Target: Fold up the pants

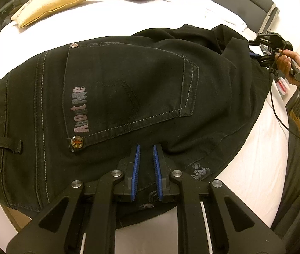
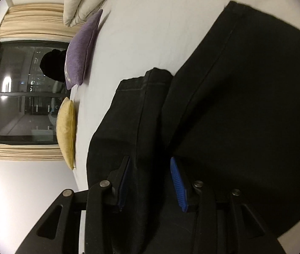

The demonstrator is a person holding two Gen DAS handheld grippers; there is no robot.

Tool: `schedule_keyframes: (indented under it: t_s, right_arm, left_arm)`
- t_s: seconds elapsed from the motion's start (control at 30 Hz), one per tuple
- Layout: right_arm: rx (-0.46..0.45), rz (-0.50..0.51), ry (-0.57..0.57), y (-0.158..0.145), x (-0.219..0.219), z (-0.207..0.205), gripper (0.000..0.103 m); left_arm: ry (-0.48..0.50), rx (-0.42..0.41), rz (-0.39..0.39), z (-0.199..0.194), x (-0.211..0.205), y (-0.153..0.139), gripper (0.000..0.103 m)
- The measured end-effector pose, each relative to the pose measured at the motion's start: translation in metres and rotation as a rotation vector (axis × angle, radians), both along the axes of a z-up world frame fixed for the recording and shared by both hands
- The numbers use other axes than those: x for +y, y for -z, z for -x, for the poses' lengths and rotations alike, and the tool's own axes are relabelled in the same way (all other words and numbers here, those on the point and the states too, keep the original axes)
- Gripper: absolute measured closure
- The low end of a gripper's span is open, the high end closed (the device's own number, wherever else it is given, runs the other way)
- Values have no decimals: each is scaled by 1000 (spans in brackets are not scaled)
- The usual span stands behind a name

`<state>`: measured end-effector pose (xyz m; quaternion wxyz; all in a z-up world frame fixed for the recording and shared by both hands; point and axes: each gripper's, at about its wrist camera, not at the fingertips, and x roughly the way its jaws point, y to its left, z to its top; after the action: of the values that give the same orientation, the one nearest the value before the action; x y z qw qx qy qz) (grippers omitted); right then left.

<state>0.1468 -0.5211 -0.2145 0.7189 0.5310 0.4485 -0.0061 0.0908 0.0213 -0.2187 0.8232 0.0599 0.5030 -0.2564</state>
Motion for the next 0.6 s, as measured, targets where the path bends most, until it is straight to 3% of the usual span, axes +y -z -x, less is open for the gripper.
schedule_keyframes:
  t_s: [0.03,0.23,0.43,0.5,0.53,0.6]
  right_arm:
    - [-8,7,-12,-5,3,1,72]
    - [-61,33,-57,-28,12,-6,76]
    - [15,-19,18,-1,-5,-4,76]
    - [-5,-28,44,2,-11,-4,76]
    - [-32,-30,49,0,-13,-5,78]
    - [-65,-10,35,-7,-13,-8,93]
  left_arm:
    - [-1,-1,1,0,0,0,90]
    - [2,-3,1,2,0,0,90]
    - [-2,-6,4,3,1,-1,90]
    - [-1,-5,4,2,0,-1,90]
    - [0,-5,4,2,0,-1,90]
    - [1,-4,5,2,1,-1,90]
